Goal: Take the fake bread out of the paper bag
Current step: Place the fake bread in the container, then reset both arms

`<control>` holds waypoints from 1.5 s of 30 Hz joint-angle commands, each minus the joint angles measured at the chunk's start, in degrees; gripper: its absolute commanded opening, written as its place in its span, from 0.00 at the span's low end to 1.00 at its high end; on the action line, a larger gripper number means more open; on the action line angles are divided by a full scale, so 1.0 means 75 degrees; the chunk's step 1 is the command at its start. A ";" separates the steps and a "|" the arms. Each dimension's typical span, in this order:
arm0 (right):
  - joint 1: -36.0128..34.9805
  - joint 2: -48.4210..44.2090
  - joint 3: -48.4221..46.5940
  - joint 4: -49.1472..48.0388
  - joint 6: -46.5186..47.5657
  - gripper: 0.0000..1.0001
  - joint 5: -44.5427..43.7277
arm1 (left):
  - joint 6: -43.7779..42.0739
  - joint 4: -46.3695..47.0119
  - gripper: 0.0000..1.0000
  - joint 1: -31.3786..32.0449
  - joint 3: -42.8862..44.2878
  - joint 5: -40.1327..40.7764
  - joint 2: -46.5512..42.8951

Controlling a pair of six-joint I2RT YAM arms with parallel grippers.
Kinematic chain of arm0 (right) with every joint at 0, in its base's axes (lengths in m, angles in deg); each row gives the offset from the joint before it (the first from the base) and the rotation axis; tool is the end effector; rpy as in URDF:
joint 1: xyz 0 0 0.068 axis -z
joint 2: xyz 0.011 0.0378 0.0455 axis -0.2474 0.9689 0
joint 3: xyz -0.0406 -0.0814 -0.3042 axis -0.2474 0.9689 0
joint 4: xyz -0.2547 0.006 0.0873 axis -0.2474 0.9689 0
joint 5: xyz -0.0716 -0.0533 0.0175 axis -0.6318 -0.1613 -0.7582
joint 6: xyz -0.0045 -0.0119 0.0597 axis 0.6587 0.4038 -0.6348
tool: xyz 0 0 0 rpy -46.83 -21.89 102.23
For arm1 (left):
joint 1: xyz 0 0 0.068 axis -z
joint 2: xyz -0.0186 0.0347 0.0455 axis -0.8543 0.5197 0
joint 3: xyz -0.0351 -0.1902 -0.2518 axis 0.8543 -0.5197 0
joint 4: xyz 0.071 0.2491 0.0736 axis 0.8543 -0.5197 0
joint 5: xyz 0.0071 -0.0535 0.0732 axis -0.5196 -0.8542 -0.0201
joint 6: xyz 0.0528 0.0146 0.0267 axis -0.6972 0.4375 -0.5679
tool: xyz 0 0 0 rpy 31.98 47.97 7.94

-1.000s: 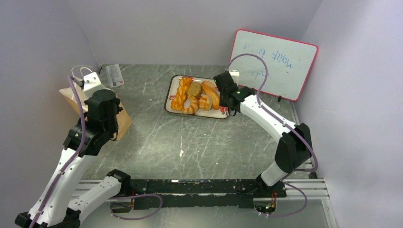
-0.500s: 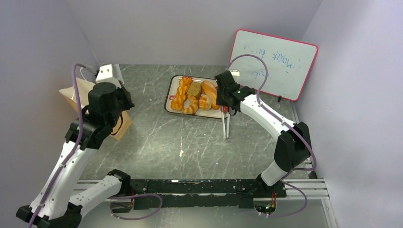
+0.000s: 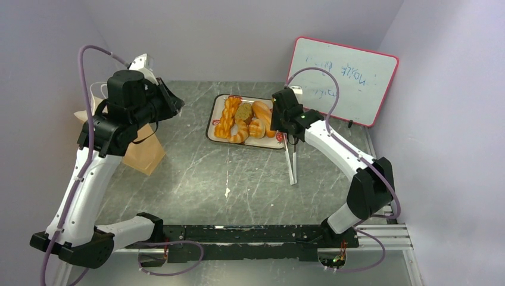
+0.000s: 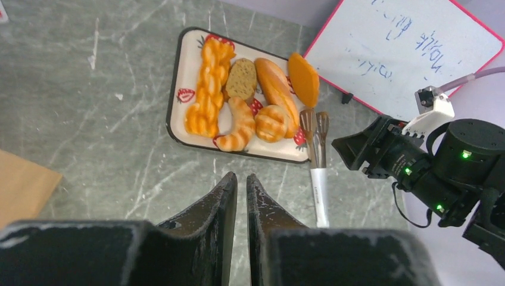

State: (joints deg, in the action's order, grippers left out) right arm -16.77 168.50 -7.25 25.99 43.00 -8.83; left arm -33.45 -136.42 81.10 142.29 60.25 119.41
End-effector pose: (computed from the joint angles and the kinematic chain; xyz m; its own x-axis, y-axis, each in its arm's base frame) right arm 0.3137 0.1692 0.3333 -0.6835 0.1169 -0.7206 0.0807 0.9931 0.0845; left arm 0.1876 -0.0732 0.5141 -0.4620 -0.3874 -0.7978 0.0707 0.8806 -0.4686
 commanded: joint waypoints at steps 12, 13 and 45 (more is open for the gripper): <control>0.0832 -0.0745 0.0815 -0.0221 -0.0342 0.63 0.0294 | 0.0816 -0.0988 0.07 -0.1219 0.0429 -0.2678 0.0825; 0.0894 -0.0743 0.0913 -0.0224 -0.0406 0.64 0.0392 | 0.0810 -0.0990 0.07 -0.1314 0.0423 -0.2842 0.0862; 0.0958 -0.1745 0.1674 -0.0275 -0.1198 0.78 0.0235 | -0.0596 -0.0327 0.07 -0.0973 -0.0745 0.0445 0.2445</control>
State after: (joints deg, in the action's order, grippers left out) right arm -9.84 159.17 5.89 23.61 36.01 -4.45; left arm -35.35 -142.43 70.94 138.07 54.59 138.45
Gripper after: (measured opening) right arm 0.777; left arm 0.072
